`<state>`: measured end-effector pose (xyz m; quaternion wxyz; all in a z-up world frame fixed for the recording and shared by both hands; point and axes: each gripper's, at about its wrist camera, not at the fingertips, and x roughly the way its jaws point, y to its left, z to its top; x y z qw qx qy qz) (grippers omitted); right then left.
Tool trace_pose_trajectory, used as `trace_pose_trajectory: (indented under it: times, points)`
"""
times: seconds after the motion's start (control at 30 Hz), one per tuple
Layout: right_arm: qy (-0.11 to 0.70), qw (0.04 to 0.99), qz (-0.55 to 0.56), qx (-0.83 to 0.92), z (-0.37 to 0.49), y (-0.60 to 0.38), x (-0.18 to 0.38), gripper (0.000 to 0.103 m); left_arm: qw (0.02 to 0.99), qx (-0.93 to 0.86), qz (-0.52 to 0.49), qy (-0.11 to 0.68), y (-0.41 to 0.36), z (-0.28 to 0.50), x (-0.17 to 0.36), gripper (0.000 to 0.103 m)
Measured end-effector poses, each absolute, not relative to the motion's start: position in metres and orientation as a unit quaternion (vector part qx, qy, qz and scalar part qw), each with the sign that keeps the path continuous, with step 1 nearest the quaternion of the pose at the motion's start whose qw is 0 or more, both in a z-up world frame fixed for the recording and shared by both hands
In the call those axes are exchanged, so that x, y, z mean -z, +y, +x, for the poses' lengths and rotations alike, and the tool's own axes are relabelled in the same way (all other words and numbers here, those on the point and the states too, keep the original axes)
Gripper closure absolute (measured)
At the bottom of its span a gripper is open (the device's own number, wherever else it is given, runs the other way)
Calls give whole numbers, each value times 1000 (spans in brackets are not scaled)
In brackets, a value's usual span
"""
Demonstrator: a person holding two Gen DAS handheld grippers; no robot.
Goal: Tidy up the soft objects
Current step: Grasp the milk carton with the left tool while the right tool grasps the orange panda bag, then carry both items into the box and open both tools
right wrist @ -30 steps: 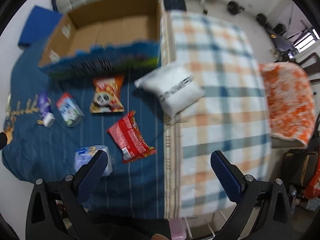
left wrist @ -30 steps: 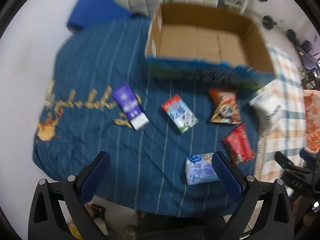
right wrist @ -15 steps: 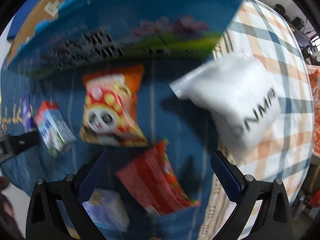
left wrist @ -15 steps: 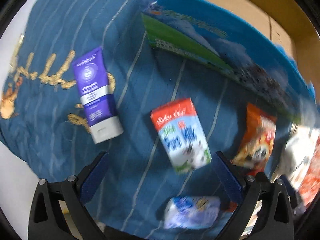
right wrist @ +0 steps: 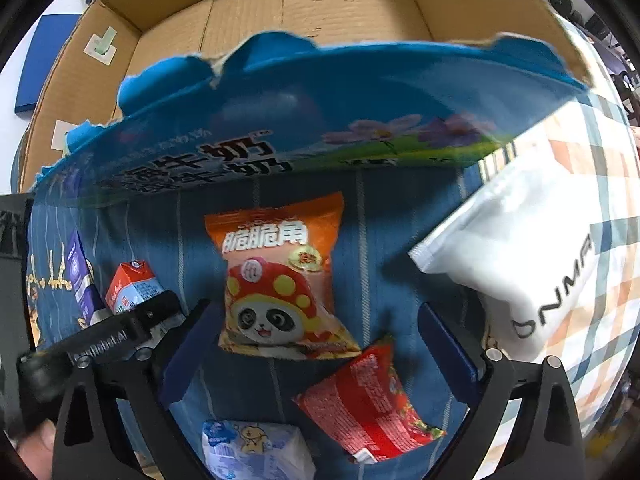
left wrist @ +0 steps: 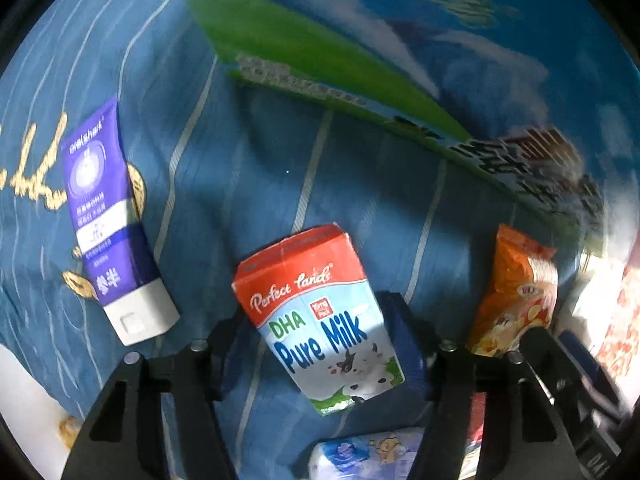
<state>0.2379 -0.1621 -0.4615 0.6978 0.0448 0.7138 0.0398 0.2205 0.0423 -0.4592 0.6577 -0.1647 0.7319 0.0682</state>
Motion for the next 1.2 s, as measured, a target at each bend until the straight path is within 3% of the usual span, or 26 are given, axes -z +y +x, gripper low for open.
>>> trace_pose_trajectory:
  times: [0.1,0.17,0.23,0.4,0.43,0.6,0.63,0.67,0.83,1.2]
  points:
    - [718,693,47,-42,250,-152,468,5,668,-57,-145,727,40,211,456,50]
    - [722,689,51,-42,254,-149,471,12,672,-52,-128,728,38,201,455,56]
    - [729,680,58,-43,259,-140,481,40,675,-48,-110,728,38,192,457,56]
    - [738,673,30,-34,260,-117,495,51,657,-33,-109,745,48,197,477,54]
    - [743,668,18,-39,256,-112,496,52,660,-30,-112,742,54,191,478,50]
    - [757,651,-8,-48,244,-91,500,52,671,-30,-96,735,49,203,485,48]
    - [758,651,-8,-46,244,-88,501,51,676,-31,-94,730,50,205,484,49]
    - [762,646,-8,-42,247,-84,505,50,682,-34,-87,725,52,206,484,57]
    - [759,649,-46,-27,254,-53,513,55,694,-23,-103,712,61,205,483,58]
    - [731,681,-19,-32,222,-23,489,59,750,14,-91,655,60,191,431,59]
